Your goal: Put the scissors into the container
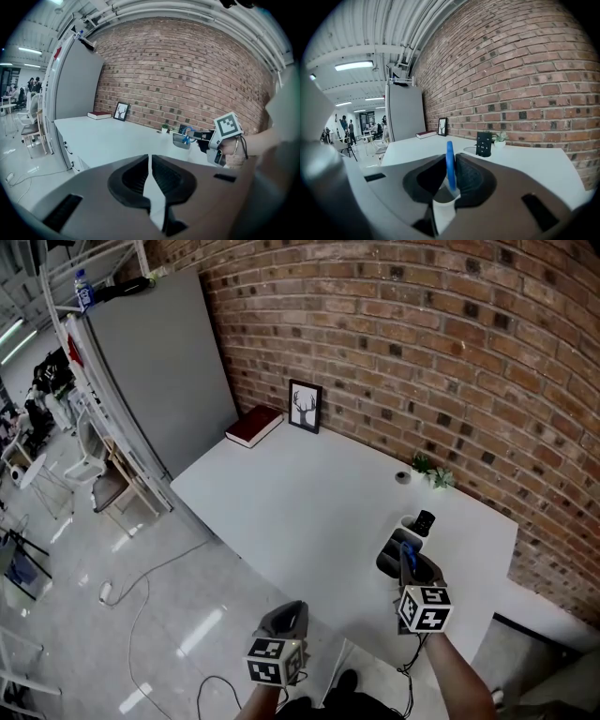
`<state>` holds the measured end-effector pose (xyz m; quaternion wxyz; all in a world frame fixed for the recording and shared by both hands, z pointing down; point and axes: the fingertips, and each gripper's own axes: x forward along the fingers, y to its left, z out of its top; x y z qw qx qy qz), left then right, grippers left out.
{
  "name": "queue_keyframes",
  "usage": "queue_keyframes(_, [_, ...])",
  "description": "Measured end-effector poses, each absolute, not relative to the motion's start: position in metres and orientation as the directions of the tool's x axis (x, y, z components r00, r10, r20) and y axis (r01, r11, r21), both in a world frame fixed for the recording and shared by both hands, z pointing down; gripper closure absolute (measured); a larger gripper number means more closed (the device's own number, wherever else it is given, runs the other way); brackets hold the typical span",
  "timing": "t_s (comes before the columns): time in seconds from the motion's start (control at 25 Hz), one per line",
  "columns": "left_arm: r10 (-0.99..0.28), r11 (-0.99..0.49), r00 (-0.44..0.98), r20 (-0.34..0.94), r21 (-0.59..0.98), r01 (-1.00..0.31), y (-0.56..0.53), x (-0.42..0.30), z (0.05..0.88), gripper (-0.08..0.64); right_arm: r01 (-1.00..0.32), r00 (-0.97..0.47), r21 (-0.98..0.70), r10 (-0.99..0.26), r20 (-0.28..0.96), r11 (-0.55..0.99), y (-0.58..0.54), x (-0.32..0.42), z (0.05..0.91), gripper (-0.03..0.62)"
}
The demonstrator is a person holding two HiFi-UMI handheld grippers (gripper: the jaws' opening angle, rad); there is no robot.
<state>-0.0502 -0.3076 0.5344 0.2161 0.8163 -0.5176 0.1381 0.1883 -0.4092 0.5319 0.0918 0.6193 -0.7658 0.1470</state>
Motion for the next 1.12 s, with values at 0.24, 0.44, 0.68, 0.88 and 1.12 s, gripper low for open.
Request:
queue_keyframes(0.24, [-0.783,-0.377,0.431,0.447,0.210,-0.902,-0.307,-0.050,0.534,0.534,-0.975,-0.220,-0.110,-0.923,0.314,0.195,-0.406,0.190,0.527,0.528])
queue_keyframes(0.44, [-0.778,-0.384,0.440,0.450,0.214,-0.898,-0.305,-0.050,0.535,0.534,-0.975,-0.217,-0.118,-0.927,0.306,0.189,-0.394,0.189,0.523,0.522])
queue_keyframes(0.68, [-0.771,-0.399,0.459,0.440,0.227,-0.888,-0.304,-0.043,0.537,0.534,-0.972,-0.222,-0.143,-0.924,0.313,0.185,-0.371,0.184,0.526,0.522])
queue_keyframes(0.88, [-0.766,-0.420,0.476,0.432,0.224,-0.880,-0.303,-0.037,0.535,0.534,-0.969,-0.223,-0.179,-0.917,0.330,0.171,-0.348,0.179,0.529,0.523])
queue_keyframes(1.12, [-0.758,-0.438,0.489,0.432,0.218,-0.872,-0.301,-0.031,0.535,0.534,-0.960,-0.258,-0.202,-0.899,0.353,0.196,-0.321,0.167,0.533,0.526])
